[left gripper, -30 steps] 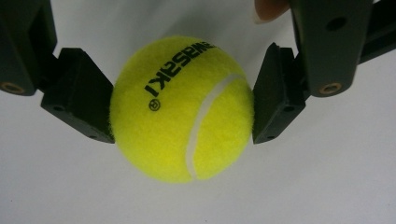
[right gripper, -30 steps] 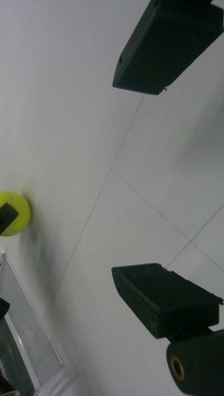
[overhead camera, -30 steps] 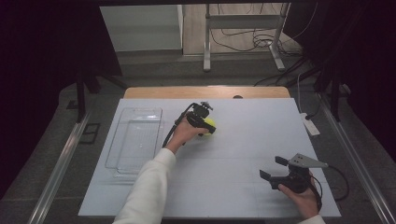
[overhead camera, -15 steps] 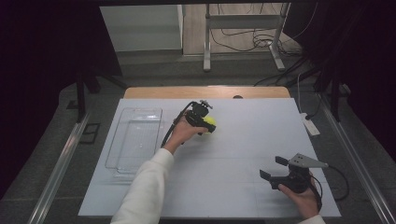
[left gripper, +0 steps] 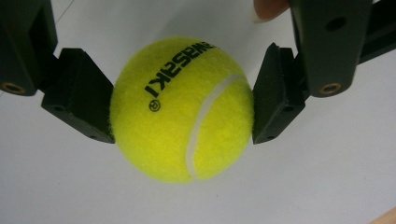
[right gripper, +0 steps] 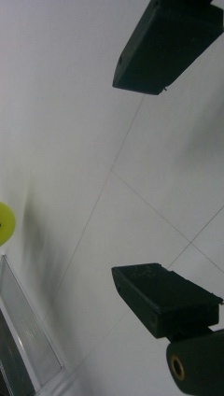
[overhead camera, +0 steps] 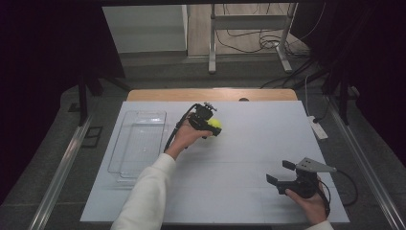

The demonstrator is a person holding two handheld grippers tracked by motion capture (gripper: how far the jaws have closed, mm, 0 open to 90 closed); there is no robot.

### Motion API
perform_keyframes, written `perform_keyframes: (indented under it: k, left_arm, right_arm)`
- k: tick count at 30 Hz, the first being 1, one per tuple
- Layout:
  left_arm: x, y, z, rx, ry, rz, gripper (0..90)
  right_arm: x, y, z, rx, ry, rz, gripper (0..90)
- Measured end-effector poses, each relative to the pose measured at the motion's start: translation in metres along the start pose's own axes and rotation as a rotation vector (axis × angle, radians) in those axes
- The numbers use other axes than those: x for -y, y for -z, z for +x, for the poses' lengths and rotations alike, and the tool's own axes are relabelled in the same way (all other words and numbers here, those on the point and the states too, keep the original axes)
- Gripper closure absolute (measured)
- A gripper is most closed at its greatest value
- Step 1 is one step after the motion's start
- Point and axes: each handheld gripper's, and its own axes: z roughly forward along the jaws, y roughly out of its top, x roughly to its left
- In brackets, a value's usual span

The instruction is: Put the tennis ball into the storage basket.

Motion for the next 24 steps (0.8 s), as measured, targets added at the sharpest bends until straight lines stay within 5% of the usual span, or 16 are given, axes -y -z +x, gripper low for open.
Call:
perform_keyframes:
  k: [24]
  left_arm:
    - [0.004,0.029,0.004,0.0,-0.003,-0.07,27.5]
  right_arm:
    - [0.0,0.0,-0.001,0.006,-0.004,-0.002,9.3]
